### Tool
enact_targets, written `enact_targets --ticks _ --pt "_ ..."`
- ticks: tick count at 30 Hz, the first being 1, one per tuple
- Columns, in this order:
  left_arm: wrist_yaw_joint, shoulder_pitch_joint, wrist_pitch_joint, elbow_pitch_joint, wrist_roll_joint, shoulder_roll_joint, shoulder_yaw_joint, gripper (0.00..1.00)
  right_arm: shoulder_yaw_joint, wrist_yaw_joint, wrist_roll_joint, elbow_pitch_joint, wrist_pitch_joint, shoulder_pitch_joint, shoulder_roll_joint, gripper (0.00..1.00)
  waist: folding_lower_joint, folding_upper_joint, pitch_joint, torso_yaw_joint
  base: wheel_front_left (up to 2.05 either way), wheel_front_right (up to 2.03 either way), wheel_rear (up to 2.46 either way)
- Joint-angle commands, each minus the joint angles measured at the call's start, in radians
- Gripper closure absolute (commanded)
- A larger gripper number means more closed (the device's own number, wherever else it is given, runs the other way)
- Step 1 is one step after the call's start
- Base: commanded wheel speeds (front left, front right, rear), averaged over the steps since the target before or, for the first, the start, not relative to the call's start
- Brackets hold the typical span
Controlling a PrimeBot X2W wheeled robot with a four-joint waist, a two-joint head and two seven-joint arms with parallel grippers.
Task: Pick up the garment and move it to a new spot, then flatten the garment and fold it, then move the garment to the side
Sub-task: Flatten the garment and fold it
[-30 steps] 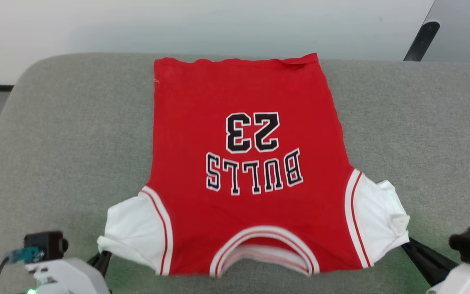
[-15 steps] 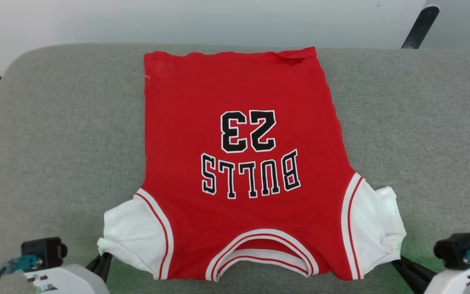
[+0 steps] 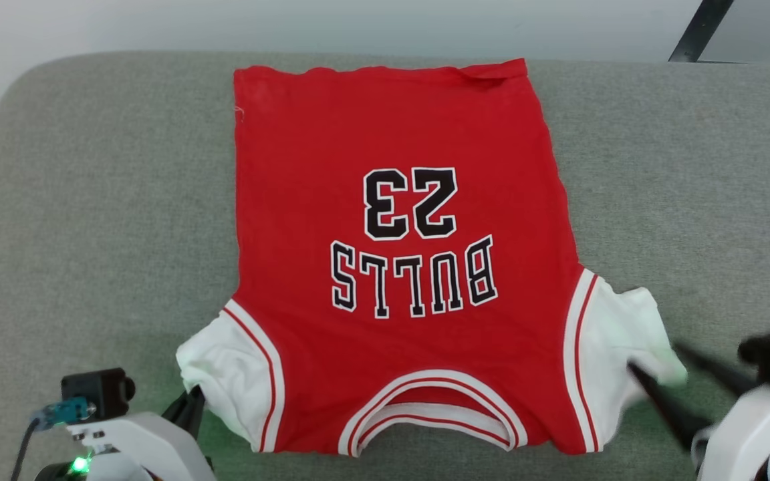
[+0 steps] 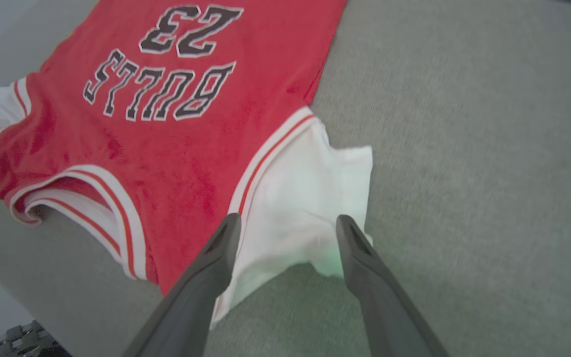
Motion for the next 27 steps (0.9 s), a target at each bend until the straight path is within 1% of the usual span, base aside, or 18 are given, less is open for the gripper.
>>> enact_targets --ticks 1,3,5,7,9,10,13,20,27 --pt "-0.005 -0.012 -0.002 0.003 0.007 -0.005 -0.002 1.00 -0.009 -0.001 -0.011 -0.015 -0.008 -0.032 0.000 0.00 0.0000 0.0000 0.004 0.004 0.00 0.00 0.00" --pt "-0.009 -0.021 -0.002 0.006 0.012 -0.012 -0.007 1.00 -0.017 -0.001 -0.019 -0.029 -0.009 -0.080 0.003 0.00 0.0000 0.0000 0.009 0.010 0.00 0.00 0.00" --pt "-0.012 -0.033 -0.001 0.010 0.016 -0.020 -0.013 1.00 -0.008 -0.001 -0.031 -0.028 -0.005 -0.154 -0.012 0.00 0.0000 0.0000 0.016 0.020 0.00 0.00 0.00" --pt "-0.018 -0.049 0.003 0.013 0.025 -0.031 -0.024 1.00 0.001 -0.001 -0.023 0.001 0.002 -0.238 -0.012 0.00 0.0000 0.0000 0.024 0.037 0.00 0.00 0.00" --pt "-0.028 -0.075 0.010 0.018 0.036 -0.046 -0.041 1.00 0.015 -0.001 -0.038 0.039 0.009 -0.334 -0.034 0.00 0.0000 0.0000 0.036 0.064 0.00 0.00 0.00" --pt "-0.033 -0.090 0.014 0.021 0.042 -0.056 -0.051 1.00 0.016 -0.001 -0.032 0.068 0.012 -0.383 -0.033 0.00 0.0000 0.0000 0.043 0.080 0.00 0.00 0.00" --pt "-0.057 -0.147 0.030 0.035 0.064 -0.089 -0.084 1.00 0.029 -0.001 -0.030 0.163 0.029 -0.526 -0.064 0.00 0.0000 0.0000 0.073 0.138 0.00 0.00 0.00" --pt "-0.126 -0.288 0.046 0.092 0.110 -0.202 -0.160 1.00 0.055 -0.001 -0.017 0.402 0.085 -0.813 -0.141 0.00 0.0000 0.0000 0.165 0.282 0.00 0.00 0.00" --pt "-0.192 -0.390 0.033 0.165 0.138 -0.293 -0.207 1.00 0.145 -0.001 0.003 0.628 0.148 -1.022 -0.187 0.00 0.0000 0.0000 0.246 0.377 0.00 0.00 0.00"
